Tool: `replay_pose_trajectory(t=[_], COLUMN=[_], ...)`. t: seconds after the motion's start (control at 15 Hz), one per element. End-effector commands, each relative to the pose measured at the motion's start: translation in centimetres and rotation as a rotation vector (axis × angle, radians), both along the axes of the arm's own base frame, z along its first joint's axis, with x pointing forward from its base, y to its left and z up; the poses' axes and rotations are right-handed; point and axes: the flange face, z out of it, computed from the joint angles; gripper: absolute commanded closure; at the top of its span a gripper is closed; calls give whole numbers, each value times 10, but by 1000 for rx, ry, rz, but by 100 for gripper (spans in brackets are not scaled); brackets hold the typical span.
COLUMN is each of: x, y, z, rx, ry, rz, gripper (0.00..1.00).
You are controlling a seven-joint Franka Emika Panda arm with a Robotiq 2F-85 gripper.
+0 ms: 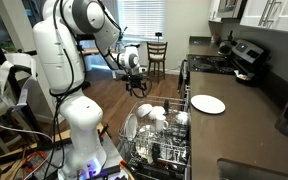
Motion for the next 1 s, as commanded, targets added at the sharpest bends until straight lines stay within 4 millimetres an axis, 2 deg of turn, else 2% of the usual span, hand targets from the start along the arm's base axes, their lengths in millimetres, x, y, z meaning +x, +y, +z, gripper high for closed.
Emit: replay_pose_trajectory(t=[0.0,0.27,0.47,0.67,0.93], x=[27,49,62,69,67], y=[-7,-26,-35,-34,-24], z=[-7,-9,-22,-39,-72], rx=[-6,-39,-73,-81,-59], ry=[0,-8,26,78,179], rz=[-39,-72,-85,-89,-97], gripper=[0,0,0,0,0])
